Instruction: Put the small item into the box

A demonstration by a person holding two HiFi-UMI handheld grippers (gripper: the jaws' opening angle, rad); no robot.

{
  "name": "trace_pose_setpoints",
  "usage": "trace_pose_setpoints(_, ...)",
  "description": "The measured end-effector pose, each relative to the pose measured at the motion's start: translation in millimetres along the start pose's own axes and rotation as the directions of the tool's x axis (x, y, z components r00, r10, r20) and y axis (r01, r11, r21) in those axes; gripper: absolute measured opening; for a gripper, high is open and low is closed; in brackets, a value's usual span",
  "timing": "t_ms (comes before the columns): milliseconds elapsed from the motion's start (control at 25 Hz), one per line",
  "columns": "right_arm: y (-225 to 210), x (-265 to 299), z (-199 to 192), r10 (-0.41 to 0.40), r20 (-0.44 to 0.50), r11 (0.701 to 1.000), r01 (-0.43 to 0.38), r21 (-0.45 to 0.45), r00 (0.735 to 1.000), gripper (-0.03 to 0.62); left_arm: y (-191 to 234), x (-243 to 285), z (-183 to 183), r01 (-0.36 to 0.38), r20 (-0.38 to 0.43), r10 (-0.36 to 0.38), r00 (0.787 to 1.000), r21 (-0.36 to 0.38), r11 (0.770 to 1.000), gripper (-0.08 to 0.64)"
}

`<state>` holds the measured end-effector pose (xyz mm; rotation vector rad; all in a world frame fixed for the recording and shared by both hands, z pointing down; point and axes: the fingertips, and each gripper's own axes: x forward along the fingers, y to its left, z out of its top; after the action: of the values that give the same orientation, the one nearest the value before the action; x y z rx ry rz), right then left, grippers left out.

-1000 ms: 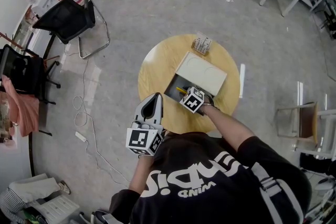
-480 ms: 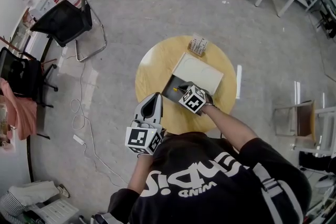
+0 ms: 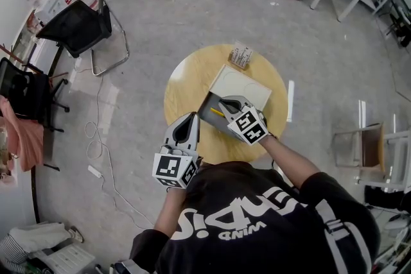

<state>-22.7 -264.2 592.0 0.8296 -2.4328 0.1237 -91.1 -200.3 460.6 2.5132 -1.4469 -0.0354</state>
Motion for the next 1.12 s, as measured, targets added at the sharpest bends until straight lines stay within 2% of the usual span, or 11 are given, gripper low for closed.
trace_pose_setpoints(280, 0, -61, 53, -0.079, 0.186, 0.996, 0.07, 0.053, 0.979, 0.006, -3, 0, 6, 0.017, 0.0, -0.017, 1.0, 0.018, 1.0, 0.009)
trace_pose_setpoints(600, -10, -114, 70, -0.183, 0.33, 0.979, 0.141, 0.148, 0.926, 0.003, -7, 3, 9, 0.027, 0.003, -0.027, 1.0, 0.035, 0.999, 0.009)
trace_pose_setpoints(960, -22, -133, 40, -0.274, 0.342, 0.945, 0.186, 0.268, 0.899, 0.003, -12, 3, -5, 0.034, -0.004, -0.034, 0.999, 0.048, 0.998, 0.009)
trace_pose_setpoints(1120, -21, -133, 37, -0.272, 0.343, 0.946, 0.185, 0.266, 0.899, 0.003, -11, 4, -8, 0.03, -0.008, -0.03, 1.0, 0.045, 0.999, 0.009)
